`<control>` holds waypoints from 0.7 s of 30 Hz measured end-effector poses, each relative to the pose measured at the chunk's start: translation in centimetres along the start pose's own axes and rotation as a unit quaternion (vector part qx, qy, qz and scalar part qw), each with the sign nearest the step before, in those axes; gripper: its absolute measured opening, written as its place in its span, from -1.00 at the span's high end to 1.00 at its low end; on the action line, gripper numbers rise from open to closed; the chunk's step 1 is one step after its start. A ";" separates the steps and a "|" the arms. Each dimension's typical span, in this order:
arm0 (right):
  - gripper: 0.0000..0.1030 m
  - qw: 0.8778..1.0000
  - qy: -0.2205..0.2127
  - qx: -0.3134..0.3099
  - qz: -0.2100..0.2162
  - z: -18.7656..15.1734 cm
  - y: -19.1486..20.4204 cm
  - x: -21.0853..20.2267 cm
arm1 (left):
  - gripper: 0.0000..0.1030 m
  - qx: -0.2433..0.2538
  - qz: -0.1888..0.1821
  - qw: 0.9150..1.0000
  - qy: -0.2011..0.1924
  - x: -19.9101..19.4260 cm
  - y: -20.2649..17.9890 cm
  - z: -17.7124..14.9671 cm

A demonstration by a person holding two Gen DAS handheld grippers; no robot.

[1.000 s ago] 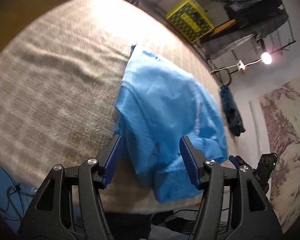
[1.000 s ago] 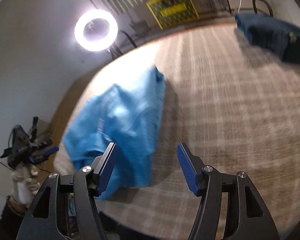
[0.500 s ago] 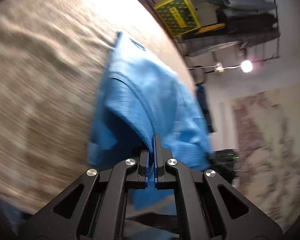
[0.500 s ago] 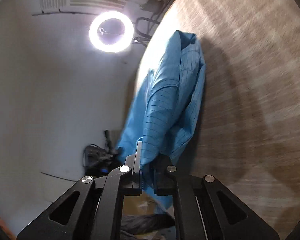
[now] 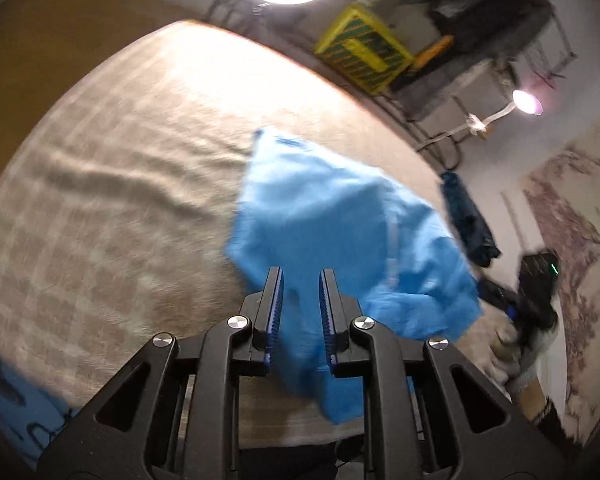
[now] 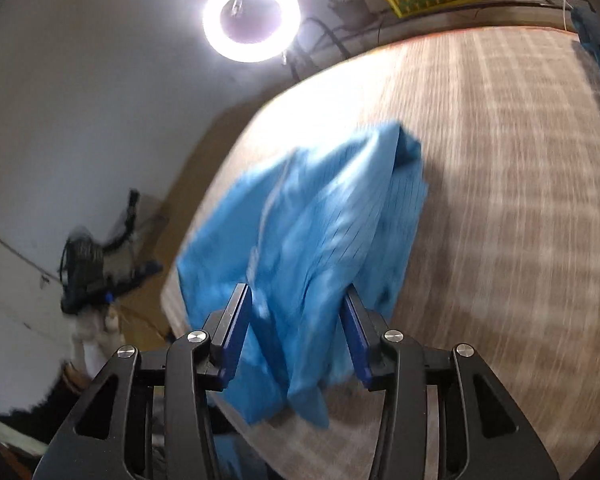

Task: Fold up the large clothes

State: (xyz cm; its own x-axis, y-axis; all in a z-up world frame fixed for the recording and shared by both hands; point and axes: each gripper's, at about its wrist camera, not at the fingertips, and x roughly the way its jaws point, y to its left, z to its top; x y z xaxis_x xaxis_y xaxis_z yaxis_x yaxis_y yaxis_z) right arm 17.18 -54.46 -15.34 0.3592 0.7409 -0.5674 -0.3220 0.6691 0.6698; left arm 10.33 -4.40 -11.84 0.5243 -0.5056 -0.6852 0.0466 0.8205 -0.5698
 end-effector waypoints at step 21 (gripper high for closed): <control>0.77 0.988 0.007 -0.044 -0.149 7.1 -0.3 6.0 | 0.70 0.078 -0.053 0.991 0.093 4.5 -6.6 -2.9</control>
State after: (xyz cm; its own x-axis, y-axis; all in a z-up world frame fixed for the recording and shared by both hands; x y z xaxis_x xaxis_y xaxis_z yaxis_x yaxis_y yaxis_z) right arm 25.71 -50.67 -15.55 0.4386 0.5099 -0.7400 -0.2783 0.8600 0.4277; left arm 9.93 -12.91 -12.46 0.3438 -0.6195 -0.7057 0.2309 0.7842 -0.5760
